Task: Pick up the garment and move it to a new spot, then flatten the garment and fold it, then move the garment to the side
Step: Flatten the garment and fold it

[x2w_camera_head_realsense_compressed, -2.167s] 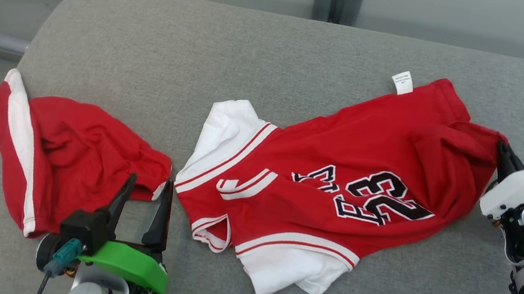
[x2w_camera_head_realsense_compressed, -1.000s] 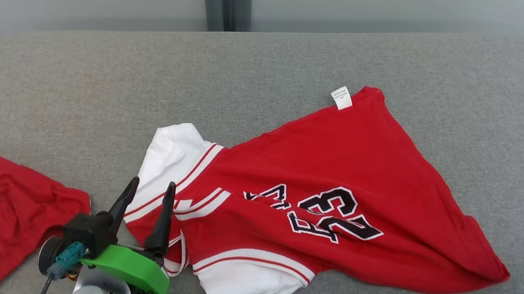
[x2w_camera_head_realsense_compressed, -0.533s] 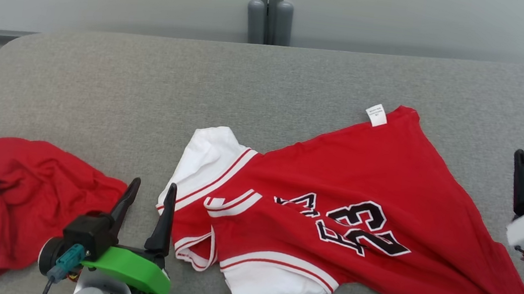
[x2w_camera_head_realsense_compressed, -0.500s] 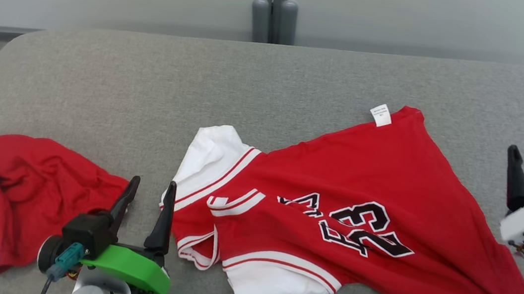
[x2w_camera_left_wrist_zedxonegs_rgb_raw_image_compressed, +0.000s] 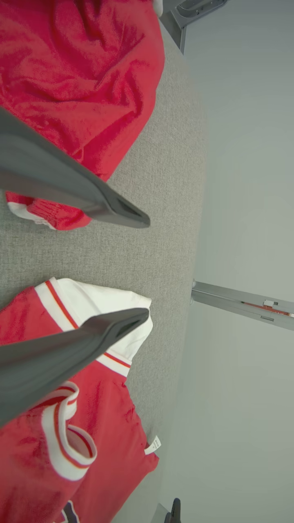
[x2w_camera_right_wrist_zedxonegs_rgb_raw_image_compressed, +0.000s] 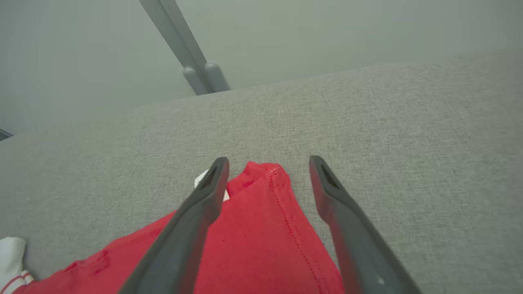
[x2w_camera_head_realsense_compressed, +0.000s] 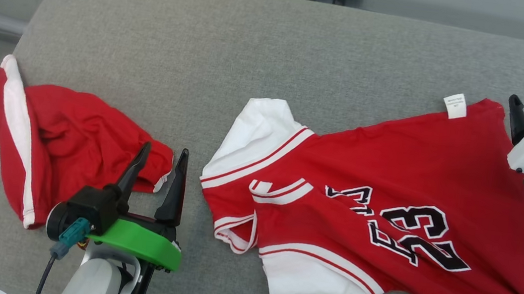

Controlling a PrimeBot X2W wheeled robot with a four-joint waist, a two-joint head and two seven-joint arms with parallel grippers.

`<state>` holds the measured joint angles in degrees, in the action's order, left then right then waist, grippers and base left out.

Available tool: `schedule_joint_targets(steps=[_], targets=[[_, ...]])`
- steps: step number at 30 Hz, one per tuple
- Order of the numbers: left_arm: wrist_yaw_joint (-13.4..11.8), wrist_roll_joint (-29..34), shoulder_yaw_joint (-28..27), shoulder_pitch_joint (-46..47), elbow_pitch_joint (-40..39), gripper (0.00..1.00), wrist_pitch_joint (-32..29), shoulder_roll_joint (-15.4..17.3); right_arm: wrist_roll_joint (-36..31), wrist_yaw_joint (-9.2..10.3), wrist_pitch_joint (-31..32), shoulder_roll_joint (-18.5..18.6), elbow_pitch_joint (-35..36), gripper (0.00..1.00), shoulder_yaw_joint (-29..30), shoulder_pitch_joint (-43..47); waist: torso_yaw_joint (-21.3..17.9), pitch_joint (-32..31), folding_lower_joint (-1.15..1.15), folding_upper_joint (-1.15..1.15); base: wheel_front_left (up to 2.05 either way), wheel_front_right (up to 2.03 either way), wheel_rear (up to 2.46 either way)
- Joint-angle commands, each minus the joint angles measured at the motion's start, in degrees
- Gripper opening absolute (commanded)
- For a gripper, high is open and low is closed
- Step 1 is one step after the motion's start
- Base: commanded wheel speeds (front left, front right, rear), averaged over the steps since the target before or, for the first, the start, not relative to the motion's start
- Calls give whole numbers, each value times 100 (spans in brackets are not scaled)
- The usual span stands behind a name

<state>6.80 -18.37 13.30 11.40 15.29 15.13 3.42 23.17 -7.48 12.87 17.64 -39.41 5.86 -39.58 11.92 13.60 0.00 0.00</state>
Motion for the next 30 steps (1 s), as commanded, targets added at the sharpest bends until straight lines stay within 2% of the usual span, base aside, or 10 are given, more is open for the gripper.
schedule_joint_targets(steps=[1, 6, 12, 13, 14, 15, 23, 30], targets=[[13, -32, 12, 104, 0, 100, 2, -3, 6, -3, 100, 59, -207, 100, -32, -141, 457, 460, 0, 0, 0, 0, 0], [19, -66, 27, 161, 9, 100, 3, -23, 129, -3, 349, 151, -894, 100, -168, -489, 618, 582, 0, 0, 0, 0, 0], [23, -71, 12, 180, 19, 100, 3, -37, 195, -3, 360, 190, -1543, 99, -247, -680, 675, 617, 0, 0, 0, 0, 0], [23, -68, 8, 185, 18, 100, 3, -39, 203, -3, 343, 201, -1597, 47, -270, -703, 676, 627, 0, 0, 0, 0, 0], [25, -64, 1, 189, 10, 100, 3, -39, 198, -3, 294, 216, -1658, 15, -278, -758, 671, 646, 0, 0, 0, 0, 0], [27, -59, -7, 194, 3, 100, 2, -41, 199, -3, 270, 220, -1700, 0, -293, -803, 666, 665, 0, 0, 0, 0, 0], [38, -8, -9, 282, -44, 100, 3, -44, 116, -2, -236, 480, -1827, 0, -271, -1437, 613, 966, 0, 0, 0, 0, 0], [54, -6, 65, 424, -95, 100, 2, -49, -303, -3, -734, 890, -2191, 0, 41, -2213, 703, 1321, 0, 0, 0, 0, 0]])
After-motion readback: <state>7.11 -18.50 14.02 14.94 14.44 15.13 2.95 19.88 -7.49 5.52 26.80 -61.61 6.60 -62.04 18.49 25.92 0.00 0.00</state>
